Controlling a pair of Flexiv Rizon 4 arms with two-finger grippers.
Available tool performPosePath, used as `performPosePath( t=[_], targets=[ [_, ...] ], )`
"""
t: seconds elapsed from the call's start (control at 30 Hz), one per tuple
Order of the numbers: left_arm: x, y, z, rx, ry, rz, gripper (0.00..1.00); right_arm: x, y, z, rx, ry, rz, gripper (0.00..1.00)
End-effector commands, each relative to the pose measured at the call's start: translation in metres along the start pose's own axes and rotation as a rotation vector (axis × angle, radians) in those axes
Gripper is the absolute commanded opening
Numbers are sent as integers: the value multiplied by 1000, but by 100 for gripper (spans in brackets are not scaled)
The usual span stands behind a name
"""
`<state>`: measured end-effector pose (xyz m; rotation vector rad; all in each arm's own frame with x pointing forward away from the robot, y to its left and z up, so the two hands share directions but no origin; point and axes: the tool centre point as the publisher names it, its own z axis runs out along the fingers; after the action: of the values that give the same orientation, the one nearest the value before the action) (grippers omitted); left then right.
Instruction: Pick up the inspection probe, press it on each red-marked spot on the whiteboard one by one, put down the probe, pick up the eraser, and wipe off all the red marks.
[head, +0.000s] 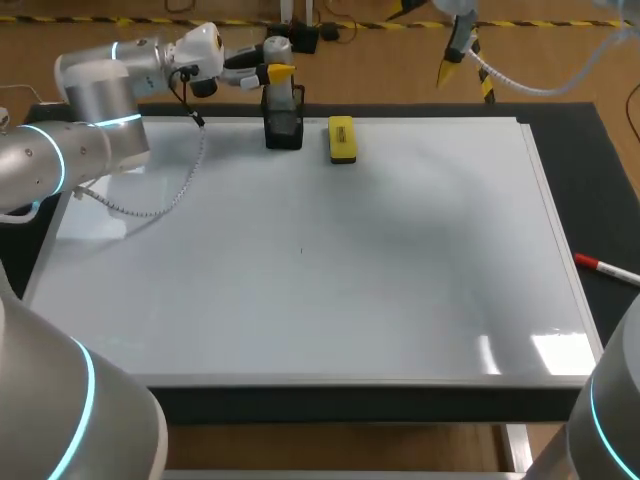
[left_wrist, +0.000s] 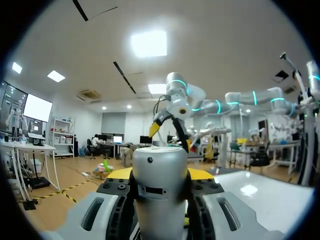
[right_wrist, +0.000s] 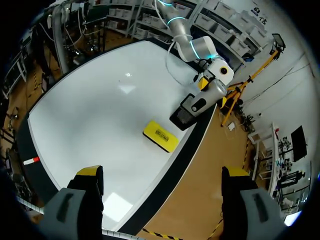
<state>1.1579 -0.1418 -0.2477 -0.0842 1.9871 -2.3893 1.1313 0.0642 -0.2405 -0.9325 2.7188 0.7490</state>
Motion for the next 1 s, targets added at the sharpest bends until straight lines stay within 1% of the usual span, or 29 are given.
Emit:
performPosePath(
  t=[0.03, 0.43, 0.47, 0.5, 0.53, 0.57, 0.6, 0.77, 1.0],
  targets=[
    [-3, 2, 0, -2, 4, -5, 0, 0, 0, -1, 4, 4, -1, 100],
    [-1, 7, -2, -2, -12, -23, 0, 0, 0, -1, 4, 4, -1, 100],
    [-1, 7, -2, -1, -12, -24, 13, 0, 0, -1, 4, 4, -1, 100],
    [-1, 7, -2, -1, -11, -25, 36, 0, 0, -1, 4, 4, -1, 100],
    [0, 6, -1, -2, -10, -26, 52, 0, 0, -1, 4, 4, -1, 100],
    [0, 6, -1, -3, -9, -26, 79, 0, 0, -1, 4, 4, -1, 100],
    [0, 6, -1, -3, -10, -27, 100, 0, 0, -1, 4, 4, -1, 100],
    [3, -2, -3, -15, -20, -15, 100, 0, 0, -1, 4, 4, -1, 100],
    [9, -16, -16, -82, -67, 20, 100, 0, 0, -1, 4, 4, -1, 100]
  ],
)
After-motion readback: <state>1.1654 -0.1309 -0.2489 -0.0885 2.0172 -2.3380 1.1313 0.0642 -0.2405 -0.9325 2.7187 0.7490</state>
